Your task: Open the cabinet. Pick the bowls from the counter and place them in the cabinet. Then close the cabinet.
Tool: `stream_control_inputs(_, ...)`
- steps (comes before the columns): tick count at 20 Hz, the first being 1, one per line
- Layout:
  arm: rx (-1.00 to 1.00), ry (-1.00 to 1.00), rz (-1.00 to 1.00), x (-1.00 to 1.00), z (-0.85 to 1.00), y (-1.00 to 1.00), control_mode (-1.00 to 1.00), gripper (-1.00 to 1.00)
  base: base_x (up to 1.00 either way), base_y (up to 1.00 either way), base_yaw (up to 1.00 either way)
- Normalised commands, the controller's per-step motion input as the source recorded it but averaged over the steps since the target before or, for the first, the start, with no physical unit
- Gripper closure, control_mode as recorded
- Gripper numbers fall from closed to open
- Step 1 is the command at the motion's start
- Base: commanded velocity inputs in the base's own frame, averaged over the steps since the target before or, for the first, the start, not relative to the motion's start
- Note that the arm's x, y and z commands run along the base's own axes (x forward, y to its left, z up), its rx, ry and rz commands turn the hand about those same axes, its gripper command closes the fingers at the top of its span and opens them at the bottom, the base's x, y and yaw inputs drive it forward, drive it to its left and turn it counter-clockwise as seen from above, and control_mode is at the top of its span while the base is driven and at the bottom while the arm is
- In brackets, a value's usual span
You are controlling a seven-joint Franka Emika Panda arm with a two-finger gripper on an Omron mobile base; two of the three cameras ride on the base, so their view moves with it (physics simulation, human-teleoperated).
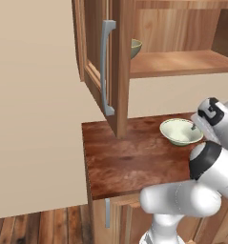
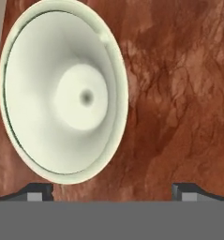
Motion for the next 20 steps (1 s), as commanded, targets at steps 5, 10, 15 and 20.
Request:
stream_control_inputs(5,0.0,0.03,0.0,0.41,-0.29,-0.12,-1.0,-1.0,0.0,0.0,0.0)
stream_control_inputs(10,0.0,0.03,0.0,0.38,-0.27,-0.17,-1.0,-1.0,0.0,0.0,0.0)
stream_control_inputs(15,0.0,0.03,0.0,0.34,-0.27,-0.21,-1.0,-1.0,0.0,0.0,0.0)
stream_control_inputs(20,0.0,0.02,0.0,0.27,-0.27,-0.2,-1.0,-1.0,0.0,0.0,0.0)
